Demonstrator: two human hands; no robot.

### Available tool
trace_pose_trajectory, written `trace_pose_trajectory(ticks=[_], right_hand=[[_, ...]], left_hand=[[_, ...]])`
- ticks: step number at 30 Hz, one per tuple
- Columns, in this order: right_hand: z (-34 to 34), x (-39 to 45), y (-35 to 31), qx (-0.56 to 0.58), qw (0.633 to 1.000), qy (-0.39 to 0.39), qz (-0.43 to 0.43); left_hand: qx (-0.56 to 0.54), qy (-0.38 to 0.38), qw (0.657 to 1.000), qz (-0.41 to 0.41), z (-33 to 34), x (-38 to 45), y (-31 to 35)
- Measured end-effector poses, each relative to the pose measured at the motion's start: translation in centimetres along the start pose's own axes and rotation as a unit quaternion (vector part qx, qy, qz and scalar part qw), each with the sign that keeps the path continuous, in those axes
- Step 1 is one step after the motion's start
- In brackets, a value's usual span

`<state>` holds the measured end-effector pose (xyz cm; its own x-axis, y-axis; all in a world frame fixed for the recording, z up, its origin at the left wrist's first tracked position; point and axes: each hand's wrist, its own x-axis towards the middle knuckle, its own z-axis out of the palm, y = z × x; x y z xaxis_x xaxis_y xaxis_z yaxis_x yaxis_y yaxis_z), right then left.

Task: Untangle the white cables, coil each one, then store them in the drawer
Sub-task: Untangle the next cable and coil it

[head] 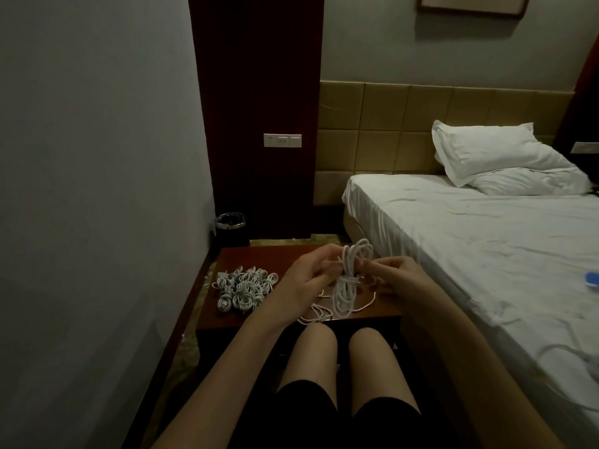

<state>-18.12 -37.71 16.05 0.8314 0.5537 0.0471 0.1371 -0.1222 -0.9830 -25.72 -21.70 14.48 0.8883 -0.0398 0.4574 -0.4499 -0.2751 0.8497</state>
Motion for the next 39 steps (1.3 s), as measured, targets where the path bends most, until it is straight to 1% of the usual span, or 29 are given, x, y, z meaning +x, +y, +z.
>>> trace_pose_trajectory(ticks=[6,9,12,16,18,20,23,28,30,36,37,39], right_hand=[[0.1,0.2,0.7,0.054,0.994,-0.073,0.064],[0.3,-0.1,1.1,0.104,0.986,-0.112,0.066],[0.4,0.0,1.7,0.11,0.984,-0.114,0.079],[0.2,0.1,2.0,0.119,0.976,-0.159,0.091],[-0.1,0.3,2.5,0.136,0.965,-0.204,0.095],[-0.2,0.5,2.9,0.165,0.954,-0.232,0.097],[-0.2,0.6,3.6,0.191,0.951,-0.22,0.106],[0.2,1.0,3.4,0.191,0.95,-0.225,0.098],[0.5,1.2,3.5,0.205,0.948,-0.226,0.096],[1.4,0.8,3.9,0.249,0.941,-0.224,0.044],[1.4,0.6,3.9,0.266,0.939,-0.214,0.032],[1.5,0.3,3.7,0.298,0.936,-0.188,0.004]], left_hand=[[0.023,-0.028,0.999,-0.015,-0.5,0.2,0.3],[0.05,-0.022,0.998,-0.024,-0.6,0.1,0.1],[0.084,-0.017,0.996,-0.032,-0.8,0.0,-0.2],[0.132,-0.018,0.991,-0.011,-1.3,0.0,-0.2],[0.121,-0.024,0.992,-0.005,-1.4,0.0,0.1],[0.097,-0.045,0.994,-0.006,-1.5,0.2,0.4],[0.113,-0.054,0.992,-0.016,-1.6,0.6,0.5],[0.018,-0.039,0.999,-0.022,-1.2,0.3,0.3],[0.001,-0.033,0.999,-0.026,-1.3,0.3,0.1],[0.008,-0.06,0.997,-0.057,-1.7,0.5,0.1],[-0.009,-0.043,0.998,-0.055,-1.6,0.4,0.1],[-0.08,0.03,0.995,-0.05,-1.2,0.1,-0.2]])
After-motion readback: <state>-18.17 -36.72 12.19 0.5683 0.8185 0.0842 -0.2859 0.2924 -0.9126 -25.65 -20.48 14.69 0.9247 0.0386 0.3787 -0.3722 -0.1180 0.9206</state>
